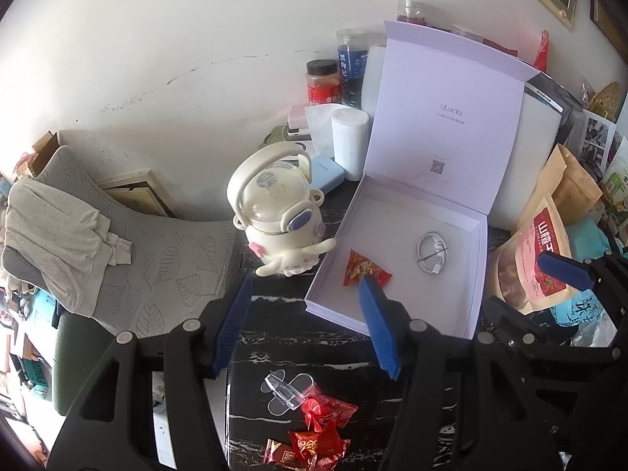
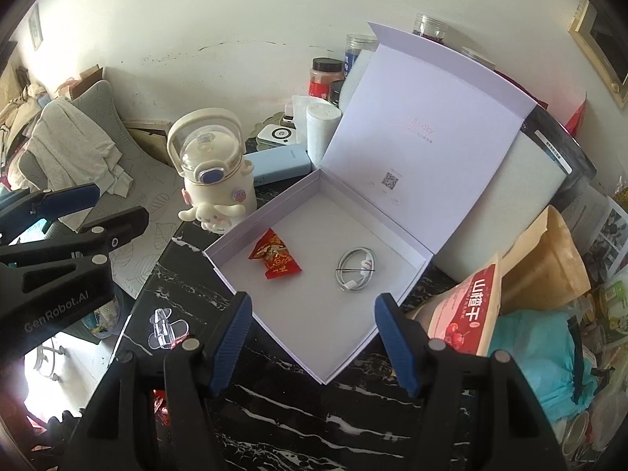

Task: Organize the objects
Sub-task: 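Move both grippers back toward the candies beside the fan toy, then grasp the large red candy with the right gripper while the left approaches the brown candy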

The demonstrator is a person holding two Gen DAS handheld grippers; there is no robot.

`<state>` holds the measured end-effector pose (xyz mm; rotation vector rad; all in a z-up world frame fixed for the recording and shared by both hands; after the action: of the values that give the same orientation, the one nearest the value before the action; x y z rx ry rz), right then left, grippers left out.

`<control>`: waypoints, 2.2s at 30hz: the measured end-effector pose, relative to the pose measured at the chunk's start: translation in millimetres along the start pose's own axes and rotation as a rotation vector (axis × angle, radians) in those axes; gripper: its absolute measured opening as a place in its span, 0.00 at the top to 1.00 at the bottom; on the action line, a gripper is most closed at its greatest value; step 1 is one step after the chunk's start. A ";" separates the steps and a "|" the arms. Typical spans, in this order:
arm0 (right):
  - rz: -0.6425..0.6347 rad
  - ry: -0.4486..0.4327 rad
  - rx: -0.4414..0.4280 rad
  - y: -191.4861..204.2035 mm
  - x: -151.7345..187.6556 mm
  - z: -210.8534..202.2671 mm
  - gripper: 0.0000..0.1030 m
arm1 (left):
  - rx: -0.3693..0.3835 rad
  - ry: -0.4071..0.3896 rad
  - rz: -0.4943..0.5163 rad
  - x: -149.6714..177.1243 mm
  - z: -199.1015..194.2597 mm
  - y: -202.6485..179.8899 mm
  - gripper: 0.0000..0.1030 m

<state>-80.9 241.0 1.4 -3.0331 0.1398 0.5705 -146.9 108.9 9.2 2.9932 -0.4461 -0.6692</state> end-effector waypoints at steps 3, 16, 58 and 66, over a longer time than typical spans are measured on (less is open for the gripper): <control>-0.027 0.003 -0.011 11.2 6.7 -2.1 0.36 | -0.012 0.005 -0.023 12.5 -4.7 8.1 0.46; -0.168 0.044 -0.072 67.9 37.3 4.9 0.36 | -0.065 0.049 -0.141 75.2 -17.0 46.9 0.46; -0.345 0.266 -0.240 163.5 120.3 111.2 0.22 | -0.018 0.302 -0.470 251.9 58.3 98.3 0.46; -0.236 0.326 -0.276 176.5 121.1 142.8 0.21 | -0.024 0.334 -0.561 276.7 75.1 111.4 0.46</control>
<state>-37.2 65.5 -181.7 -3.3155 -0.3077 0.0801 30.8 -75.6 -161.1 3.1166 0.4279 -0.1686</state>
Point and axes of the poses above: each gripper's, at about its wrist camera, not at the fingertips, and z roughly the way its jaws point, y to its left, x to its underside, the point moved 7 cm from there along z, roughly the way its jaws point, and after that the axes turned 10 degrees about y, right-handed, at the moved point
